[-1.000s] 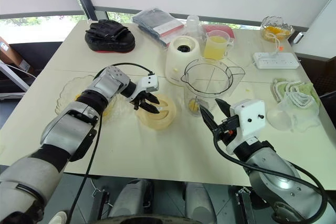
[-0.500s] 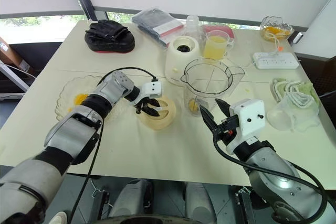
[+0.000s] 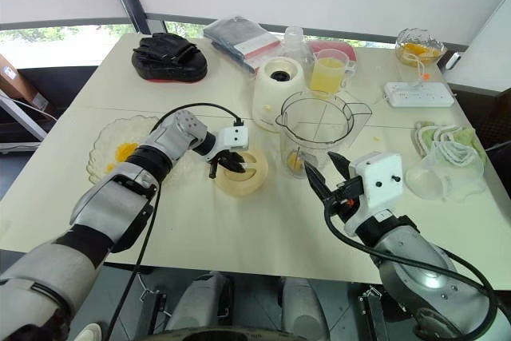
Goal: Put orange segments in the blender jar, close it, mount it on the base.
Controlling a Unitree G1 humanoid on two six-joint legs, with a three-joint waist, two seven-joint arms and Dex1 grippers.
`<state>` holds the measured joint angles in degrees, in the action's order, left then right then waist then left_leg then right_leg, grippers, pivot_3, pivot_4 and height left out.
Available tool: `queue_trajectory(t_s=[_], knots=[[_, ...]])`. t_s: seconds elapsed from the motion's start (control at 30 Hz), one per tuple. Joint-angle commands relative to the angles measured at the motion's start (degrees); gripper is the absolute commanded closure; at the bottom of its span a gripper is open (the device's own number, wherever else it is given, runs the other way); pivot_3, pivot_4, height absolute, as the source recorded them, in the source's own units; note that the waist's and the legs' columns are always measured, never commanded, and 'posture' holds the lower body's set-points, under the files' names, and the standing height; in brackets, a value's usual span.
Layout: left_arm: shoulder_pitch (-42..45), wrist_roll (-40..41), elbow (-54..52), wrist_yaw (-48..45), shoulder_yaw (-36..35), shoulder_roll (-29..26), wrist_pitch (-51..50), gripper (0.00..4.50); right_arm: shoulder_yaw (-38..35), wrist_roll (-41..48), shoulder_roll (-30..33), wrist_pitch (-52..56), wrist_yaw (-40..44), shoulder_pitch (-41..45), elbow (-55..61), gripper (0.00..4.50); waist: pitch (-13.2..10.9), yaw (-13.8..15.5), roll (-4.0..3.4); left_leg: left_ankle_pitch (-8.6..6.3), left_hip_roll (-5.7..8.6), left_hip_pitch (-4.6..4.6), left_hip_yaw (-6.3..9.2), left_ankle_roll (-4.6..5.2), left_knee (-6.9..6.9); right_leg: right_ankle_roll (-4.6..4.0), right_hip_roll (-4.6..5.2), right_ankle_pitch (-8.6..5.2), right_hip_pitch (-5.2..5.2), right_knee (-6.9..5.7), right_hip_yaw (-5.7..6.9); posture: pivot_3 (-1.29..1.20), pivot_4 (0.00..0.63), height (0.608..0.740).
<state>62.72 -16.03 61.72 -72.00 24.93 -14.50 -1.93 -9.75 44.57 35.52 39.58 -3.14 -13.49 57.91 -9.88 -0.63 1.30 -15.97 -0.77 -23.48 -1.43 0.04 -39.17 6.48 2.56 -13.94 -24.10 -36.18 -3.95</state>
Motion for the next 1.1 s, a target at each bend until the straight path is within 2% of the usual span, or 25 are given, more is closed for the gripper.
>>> queue_trajectory(t_s=[0.03, 0.3, 0.47, 0.8, 1.03, 1.1], knots=[[0.14, 0.61, -0.96, -2.03, -0.98, -1.14, -0.86, 4.27, -1.25, -0.33, 0.33, -1.59, -0.37, -1.00, 2.09, 2.05, 0.00, -0.07, 0.00, 0.00, 0.00, 0.00, 0.00, 0.00, 0.00, 0.00, 0.00, 0.00, 0.00, 0.00, 0.00, 0.00, 0.150, 0.740], [7.65, 4.52, -3.61, -11.66, -4.96, -6.46, -1.26, 4.27, -4.18, -4.84, -1.35, -4.01, 1.05, -6.12, 0.86, 2.05, -0.04, 0.05, 0.07, 0.00, -0.04, -0.05, 0.00, 0.00, 0.01, -0.02, -0.06, -0.01, -0.10, -0.02, 0.00, 0.00, 0.150, 0.740], [13.66, 6.52, -2.47, -16.35, -6.94, -7.78, -1.77, 4.27, -5.55, -11.73, -2.75, -8.72, 4.90, -5.63, -7.72, 2.05, -0.03, 0.12, 0.08, 0.00, 0.05, -0.08, -0.08, 0.00, -0.01, -0.02, 0.03, -0.02, -0.03, 0.09, -0.01, 0.00, 0.150, 0.740], [21.19, 6.98, 1.71, -15.94, -8.64, -7.17, 2.54, 4.27, -5.39, -18.85, -3.25, -16.86, 15.19, 6.65, -31.49, 2.05, -0.07, -0.18, 0.10, 0.00, 0.02, -0.05, -0.15, 0.00, 0.01, 0.06, -0.16, 0.03, -0.12, -0.04, -0.03, 0.00, 0.150, 0.740], [23.41, 6.32, 3.67, -15.18, -8.90, -7.60, 4.87, 4.27, -7.65, -18.02, -5.43, -15.31, 17.07, 13.52, -42.19, 2.05, -0.08, -0.20, 0.07, -0.01, 0.02, -0.06, -0.16, 0.02, 0.06, 0.21, -0.13, 0.09, -0.16, -0.03, -0.03, 0.00, 0.150, 0.740], [23.76, 6.50, 3.65, -15.00, -9.20, -7.61, 4.69, 4.27, -6.82, -20.21, -5.22, -17.45, 18.22, 14.35, -44.74, 2.05, -0.08, -0.20, 0.07, -0.01, 0.02, -0.07, -0.16, 0.02, 0.06, 0.21, -0.13, 0.09, -0.18, -0.04, -0.03, 0.00, 0.150, 0.740]])
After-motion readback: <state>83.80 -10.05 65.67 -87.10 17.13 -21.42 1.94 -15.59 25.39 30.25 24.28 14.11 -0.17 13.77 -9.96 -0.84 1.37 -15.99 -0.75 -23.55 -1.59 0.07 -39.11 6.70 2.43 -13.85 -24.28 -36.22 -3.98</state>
